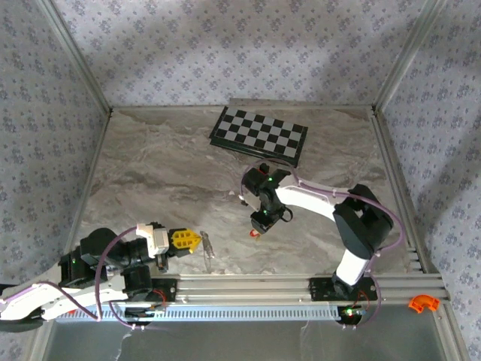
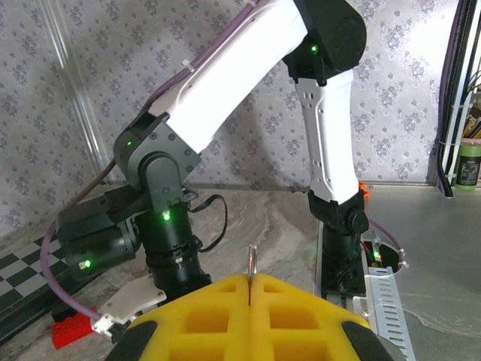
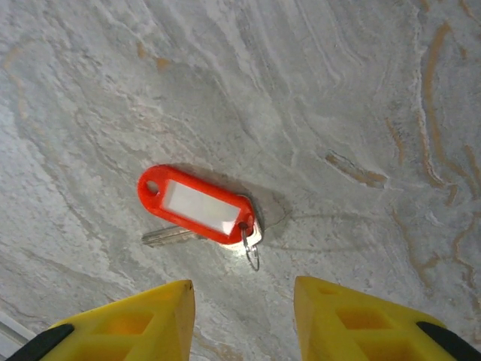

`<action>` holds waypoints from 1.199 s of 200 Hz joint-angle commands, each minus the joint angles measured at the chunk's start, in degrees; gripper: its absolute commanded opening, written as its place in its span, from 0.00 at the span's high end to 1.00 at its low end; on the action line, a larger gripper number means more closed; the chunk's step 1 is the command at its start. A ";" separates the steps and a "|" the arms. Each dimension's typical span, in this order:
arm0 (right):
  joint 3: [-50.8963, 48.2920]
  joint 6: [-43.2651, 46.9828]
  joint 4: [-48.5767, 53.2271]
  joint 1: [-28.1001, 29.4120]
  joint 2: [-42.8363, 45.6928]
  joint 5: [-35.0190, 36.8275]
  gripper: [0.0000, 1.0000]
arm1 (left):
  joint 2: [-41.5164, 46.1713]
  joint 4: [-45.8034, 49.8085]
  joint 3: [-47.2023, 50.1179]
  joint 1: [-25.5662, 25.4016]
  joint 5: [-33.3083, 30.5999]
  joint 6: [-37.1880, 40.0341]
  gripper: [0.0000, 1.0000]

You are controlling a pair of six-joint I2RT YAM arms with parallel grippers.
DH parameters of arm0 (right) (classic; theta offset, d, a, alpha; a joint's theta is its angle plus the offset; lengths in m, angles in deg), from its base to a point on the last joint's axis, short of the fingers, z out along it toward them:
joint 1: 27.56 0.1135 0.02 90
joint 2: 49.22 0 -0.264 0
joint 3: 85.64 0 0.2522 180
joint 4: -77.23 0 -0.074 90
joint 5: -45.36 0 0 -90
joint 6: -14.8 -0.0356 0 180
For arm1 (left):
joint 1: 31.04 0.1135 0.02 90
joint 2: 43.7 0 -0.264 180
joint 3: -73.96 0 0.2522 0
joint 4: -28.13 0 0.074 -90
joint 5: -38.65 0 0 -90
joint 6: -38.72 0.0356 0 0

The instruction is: Put the keys on the keyring

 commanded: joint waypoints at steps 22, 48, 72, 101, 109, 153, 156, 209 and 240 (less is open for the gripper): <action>5.02 4.06 5.18 1.76 -4.97 4.17 0.61 | 0.16 -2.06 -0.72 -0.66 -0.37 1.07 1.00; 6.08 4.29 5.92 1.74 -6.34 3.83 0.62 | 0.17 -2.13 -0.73 -0.71 -0.46 1.07 1.00; 6.66 4.54 5.80 1.99 -7.70 4.44 0.64 | 0.18 -2.05 -0.73 -0.80 -0.55 1.07 1.00; 7.04 4.90 6.23 2.56 -9.47 5.77 0.69 | 0.18 -1.97 -0.73 -0.85 -0.71 1.12 1.00; 7.03 4.98 6.23 2.62 -9.69 5.78 0.69 | 0.17 -1.97 -0.71 -0.86 -0.72 1.12 1.00; 7.38 4.99 5.98 2.70 -10.23 5.78 0.80 | 0.27 -1.93 -0.73 -0.97 -0.89 1.17 1.00; 7.42 4.97 5.97 2.74 -10.23 5.80 0.81 | 0.26 -1.94 -0.73 -0.92 -0.94 1.16 1.00; 7.26 4.64 5.56 3.39 -9.31 6.84 0.91 | 0.26 -1.97 -0.63 -1.06 -1.16 1.20 1.00; 5.42 2.43 3.82 4.34 -6.99 8.24 0.97 | 0.19 -1.97 -0.59 -1.17 -1.21 1.15 1.00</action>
